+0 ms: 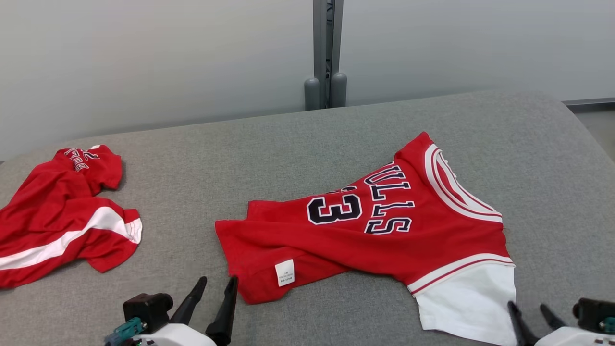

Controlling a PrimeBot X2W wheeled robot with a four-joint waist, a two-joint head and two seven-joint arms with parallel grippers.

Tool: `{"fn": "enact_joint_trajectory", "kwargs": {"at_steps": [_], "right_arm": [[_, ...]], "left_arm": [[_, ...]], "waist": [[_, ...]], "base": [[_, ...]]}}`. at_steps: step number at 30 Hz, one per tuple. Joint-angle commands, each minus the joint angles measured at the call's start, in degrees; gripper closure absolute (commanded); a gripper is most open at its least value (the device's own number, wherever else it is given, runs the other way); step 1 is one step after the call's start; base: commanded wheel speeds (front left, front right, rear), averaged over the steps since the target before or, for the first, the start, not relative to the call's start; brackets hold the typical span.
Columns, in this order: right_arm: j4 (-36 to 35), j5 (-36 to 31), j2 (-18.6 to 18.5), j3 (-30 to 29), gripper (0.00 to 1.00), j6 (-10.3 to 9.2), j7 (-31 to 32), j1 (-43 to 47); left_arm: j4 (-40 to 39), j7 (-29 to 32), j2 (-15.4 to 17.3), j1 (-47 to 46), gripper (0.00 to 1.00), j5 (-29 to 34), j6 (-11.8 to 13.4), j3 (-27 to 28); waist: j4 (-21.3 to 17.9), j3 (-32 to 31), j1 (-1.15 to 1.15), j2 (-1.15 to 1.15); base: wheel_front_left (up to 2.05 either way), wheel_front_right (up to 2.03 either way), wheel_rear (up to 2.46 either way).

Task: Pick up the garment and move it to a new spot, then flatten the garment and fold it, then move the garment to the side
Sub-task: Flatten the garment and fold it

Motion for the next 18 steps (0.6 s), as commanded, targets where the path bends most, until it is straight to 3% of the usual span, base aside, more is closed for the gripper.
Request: {"fn": "enact_joint_trajectory", "kwargs": {"at_steps": [1,6,18], "right_arm": [[0.7,0.8,0.2,0.2,0.0,0.03,1.5,0.5],[5.0,3.6,2.2,1.3,0.0,0.03,8.5,-0.9],[7.5,5.5,3.8,4.0,0.0,0.09,11.3,-3.8]], "left_arm": [[-0.1,0.7,0.5,-0.8,0.0,-0.1,-0.1,-0.2],[-0.8,5.2,1.0,-1.3,0.0,-0.8,-0.1,-1.7],[1.4,14.6,2.1,-3.9,0.0,-2.6,0.5,-3.2]], "waist": [[-0.2,0.3,0.0,0.0],[-0.7,1.6,0.0,0.0],[-0.9,3.4,0.0,0.0]], "base": [[0.0,0.0,0.0],[0.0,0.0,0.0],[0.0,0.0,0.0]]}}
